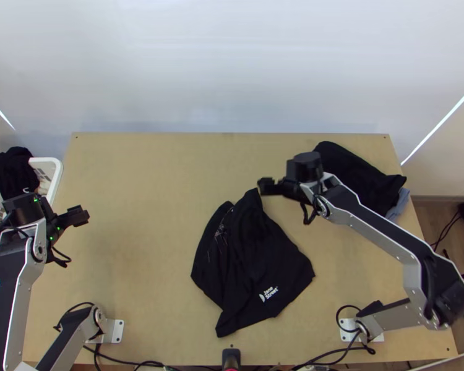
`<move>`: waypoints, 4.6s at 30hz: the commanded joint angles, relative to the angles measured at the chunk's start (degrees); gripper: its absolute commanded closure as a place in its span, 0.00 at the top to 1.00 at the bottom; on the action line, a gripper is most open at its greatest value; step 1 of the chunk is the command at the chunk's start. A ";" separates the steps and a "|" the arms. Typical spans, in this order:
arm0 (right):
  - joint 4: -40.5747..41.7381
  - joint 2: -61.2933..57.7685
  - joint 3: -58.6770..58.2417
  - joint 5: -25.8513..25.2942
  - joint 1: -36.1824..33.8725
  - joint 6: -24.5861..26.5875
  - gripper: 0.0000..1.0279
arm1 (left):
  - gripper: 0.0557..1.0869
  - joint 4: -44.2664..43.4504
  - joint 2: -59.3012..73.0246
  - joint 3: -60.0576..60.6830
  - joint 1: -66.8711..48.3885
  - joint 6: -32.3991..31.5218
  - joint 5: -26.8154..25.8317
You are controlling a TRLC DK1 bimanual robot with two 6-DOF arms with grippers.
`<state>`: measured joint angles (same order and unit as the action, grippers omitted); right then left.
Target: Fold the t-shirt
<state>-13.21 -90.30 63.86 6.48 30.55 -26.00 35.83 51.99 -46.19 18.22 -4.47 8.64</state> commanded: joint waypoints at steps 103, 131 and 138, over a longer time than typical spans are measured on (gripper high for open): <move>-8.85 -19.21 57.17 -16.94 -2.16 -2.74 0.03 | 0.96 12.77 -4.26 -0.65 -46.25 -0.45 -9.08; -15.88 -6.47 63.23 -11.93 9.97 -4.68 0.03 | 0.96 -5.34 12.79 -6.45 -52.32 -2.12 -10.40; -15.97 6.54 55.32 6.35 16.48 -4.24 0.03 | 0.96 -8.15 12.88 -6.45 -47.05 -3.88 -10.31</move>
<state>-28.69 -94.50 125.25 0.32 41.32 -30.41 30.26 64.10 -52.40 -32.77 -6.92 -1.78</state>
